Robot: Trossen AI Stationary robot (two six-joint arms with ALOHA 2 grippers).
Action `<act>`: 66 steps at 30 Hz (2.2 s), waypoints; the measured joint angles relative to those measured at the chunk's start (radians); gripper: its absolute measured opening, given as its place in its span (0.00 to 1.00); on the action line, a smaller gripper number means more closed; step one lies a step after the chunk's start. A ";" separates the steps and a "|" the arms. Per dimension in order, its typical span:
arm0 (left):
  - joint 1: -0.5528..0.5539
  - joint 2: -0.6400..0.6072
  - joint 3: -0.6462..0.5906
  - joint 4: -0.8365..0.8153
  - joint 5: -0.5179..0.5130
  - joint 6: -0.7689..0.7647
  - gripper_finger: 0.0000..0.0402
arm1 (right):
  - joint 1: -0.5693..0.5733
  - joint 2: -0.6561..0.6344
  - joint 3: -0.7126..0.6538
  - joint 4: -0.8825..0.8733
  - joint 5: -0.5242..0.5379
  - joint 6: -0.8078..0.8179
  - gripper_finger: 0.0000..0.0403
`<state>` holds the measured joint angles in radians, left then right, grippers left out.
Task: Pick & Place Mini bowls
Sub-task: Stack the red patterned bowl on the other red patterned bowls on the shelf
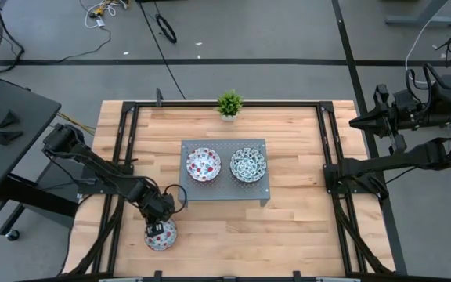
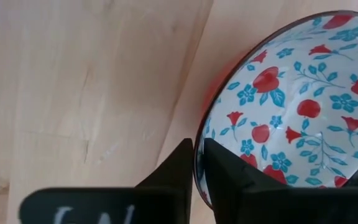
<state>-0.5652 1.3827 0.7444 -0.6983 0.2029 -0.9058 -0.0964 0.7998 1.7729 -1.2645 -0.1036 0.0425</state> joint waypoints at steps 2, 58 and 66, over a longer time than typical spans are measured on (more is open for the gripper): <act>0.000 -0.001 0.000 0.002 0.000 0.000 0.09 | 0.000 0.000 0.000 0.000 0.000 0.000 0.07; 0.000 -0.088 0.067 0.011 0.137 0.061 0.03 | 0.000 0.000 0.000 0.000 0.000 0.000 0.07; 0.013 -0.161 0.195 0.007 0.066 0.111 0.03 | 0.000 0.000 0.000 0.000 0.000 0.000 0.07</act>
<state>-0.5520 1.2220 0.9392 -0.6914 0.2693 -0.7948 -0.0963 0.7998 1.7729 -1.2645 -0.1032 0.0425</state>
